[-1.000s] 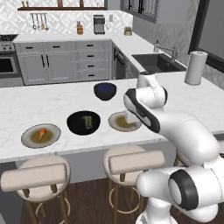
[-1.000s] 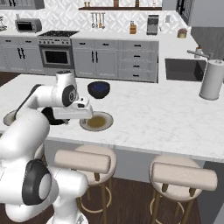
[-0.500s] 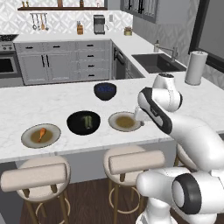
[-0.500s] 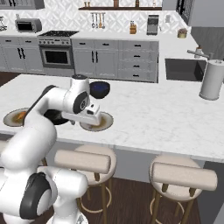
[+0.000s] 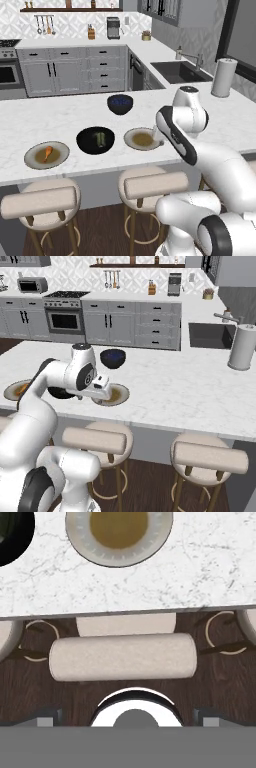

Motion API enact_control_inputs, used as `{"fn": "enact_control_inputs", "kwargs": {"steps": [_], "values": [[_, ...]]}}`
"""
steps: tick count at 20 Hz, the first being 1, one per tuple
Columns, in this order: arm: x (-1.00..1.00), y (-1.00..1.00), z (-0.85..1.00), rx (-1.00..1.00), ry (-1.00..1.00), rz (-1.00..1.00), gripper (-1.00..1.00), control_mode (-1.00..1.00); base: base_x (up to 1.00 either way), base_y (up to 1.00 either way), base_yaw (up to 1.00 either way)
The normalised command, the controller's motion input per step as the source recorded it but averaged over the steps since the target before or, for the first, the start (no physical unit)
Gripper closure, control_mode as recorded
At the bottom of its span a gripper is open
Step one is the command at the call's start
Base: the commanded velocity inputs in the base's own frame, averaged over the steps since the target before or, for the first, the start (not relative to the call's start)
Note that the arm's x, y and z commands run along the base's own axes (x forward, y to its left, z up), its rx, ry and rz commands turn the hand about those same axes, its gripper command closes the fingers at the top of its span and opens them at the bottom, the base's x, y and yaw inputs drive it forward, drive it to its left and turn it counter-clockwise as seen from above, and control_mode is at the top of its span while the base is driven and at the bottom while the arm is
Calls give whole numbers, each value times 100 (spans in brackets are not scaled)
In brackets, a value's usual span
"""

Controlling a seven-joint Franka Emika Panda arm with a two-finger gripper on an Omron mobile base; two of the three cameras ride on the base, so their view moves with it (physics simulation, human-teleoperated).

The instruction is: Pick the chicken drumstick and cucumber from their plates and place them in the bowl. Then put the bowl in the fridge.

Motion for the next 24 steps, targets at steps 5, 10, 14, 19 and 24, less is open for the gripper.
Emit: {"fn": "enact_control_inputs", "kwargs": {"steps": [5,10,14,19,24], "values": [[-11,1,0,-1,-1,0,-100,100,-14,0,0],[0,0,0,0,0,0,-100,100,-33,60,0],[0,0,0,0,0,0,-100,100,8,100,0],[0,0,0,0,0,0,-100,100,28,86,0],[0,0,0,0,0,0,-100,100,43,25,0]]}}
